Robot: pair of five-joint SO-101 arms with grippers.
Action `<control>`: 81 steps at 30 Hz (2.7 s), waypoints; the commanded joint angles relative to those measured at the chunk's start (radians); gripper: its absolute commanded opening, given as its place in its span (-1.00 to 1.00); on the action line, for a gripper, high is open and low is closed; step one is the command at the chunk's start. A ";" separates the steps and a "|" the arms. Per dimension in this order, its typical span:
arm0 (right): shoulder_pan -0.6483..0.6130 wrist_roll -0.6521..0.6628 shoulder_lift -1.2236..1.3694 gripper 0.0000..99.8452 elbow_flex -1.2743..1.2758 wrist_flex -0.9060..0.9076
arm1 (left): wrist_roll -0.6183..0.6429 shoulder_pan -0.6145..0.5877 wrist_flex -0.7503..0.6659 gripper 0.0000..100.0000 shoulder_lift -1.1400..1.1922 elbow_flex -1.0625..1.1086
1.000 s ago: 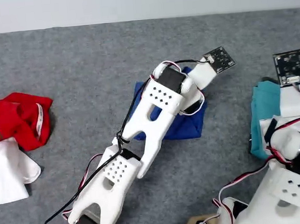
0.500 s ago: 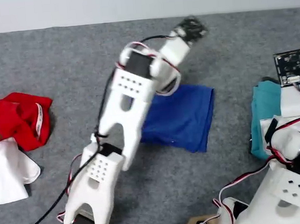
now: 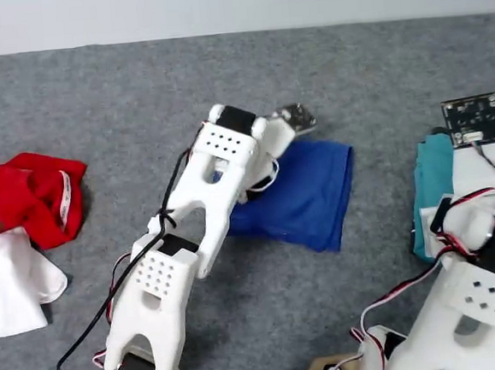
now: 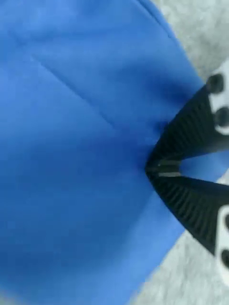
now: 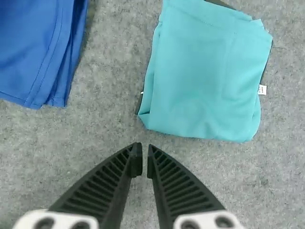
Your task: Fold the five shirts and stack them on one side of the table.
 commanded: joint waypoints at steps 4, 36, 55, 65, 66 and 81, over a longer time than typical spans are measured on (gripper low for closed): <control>0.005 -0.005 -0.001 -0.94 -0.002 0.030 | -0.017 -0.006 0.023 -0.99 -0.075 0.065; -0.527 -0.147 0.437 -0.94 0.269 -0.776 | 0.081 -0.651 0.029 -0.99 -0.680 0.035; -0.501 -0.014 1.084 -0.94 -0.098 -1.110 | 0.080 -0.786 0.026 -0.99 -0.706 0.058; -0.510 -0.018 1.175 -0.94 -0.344 -0.903 | 0.080 -0.789 0.025 -0.99 -0.707 0.154; -0.515 -0.018 1.155 -0.94 -0.361 -0.854 | 0.080 -0.789 0.025 -0.99 -0.707 0.154; -0.625 -0.549 1.024 -0.40 -0.379 -0.433 | 0.078 -0.790 -0.005 -0.99 -0.707 0.154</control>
